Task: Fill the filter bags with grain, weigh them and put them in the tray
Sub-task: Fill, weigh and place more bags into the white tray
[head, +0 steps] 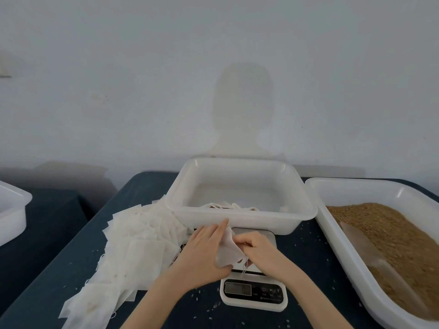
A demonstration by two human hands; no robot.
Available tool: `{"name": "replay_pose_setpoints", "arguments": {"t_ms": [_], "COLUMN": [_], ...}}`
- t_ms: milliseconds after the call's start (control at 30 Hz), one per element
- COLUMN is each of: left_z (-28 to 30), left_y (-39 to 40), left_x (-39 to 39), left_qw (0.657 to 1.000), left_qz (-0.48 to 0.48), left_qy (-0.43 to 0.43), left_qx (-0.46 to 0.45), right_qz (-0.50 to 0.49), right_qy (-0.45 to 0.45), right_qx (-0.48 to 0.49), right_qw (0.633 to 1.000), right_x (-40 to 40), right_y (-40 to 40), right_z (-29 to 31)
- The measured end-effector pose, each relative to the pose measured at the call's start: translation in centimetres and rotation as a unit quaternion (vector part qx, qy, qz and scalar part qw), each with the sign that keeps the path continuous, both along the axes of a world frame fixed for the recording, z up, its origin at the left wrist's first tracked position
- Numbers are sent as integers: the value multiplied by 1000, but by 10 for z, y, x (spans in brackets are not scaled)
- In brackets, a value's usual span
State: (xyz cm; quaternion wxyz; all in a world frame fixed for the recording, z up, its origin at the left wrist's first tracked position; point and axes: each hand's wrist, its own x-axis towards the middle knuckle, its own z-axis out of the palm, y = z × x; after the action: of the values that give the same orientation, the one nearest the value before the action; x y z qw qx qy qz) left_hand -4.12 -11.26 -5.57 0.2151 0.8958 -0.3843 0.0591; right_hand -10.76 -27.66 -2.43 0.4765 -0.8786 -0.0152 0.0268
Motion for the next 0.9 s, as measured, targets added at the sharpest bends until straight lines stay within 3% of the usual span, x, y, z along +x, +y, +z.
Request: {"name": "replay_pose_setpoints", "arguments": {"t_ms": [133,533,767,900], "left_z": [1,17,25,33], "left_y": [-9,-27,-37,-46], "left_x": [-5,-4,1,4], "left_qw": [1000,997,998,996], "left_qz": [2,-6,-11,-31], "left_qy": [-13,56,64,82], "left_qx": [12,-61,-21,-32], "right_qz": [-24,-113,-80,-116], "right_qy": [-37,-71,-56,-70], "right_qx": [4,-148,-107,-111], "right_qw": [999,980,990,985], "right_x": [-1,-12,-21,-32], "right_y": [-2,-23,-39,-71], "right_z": [1,7,19,38]}}
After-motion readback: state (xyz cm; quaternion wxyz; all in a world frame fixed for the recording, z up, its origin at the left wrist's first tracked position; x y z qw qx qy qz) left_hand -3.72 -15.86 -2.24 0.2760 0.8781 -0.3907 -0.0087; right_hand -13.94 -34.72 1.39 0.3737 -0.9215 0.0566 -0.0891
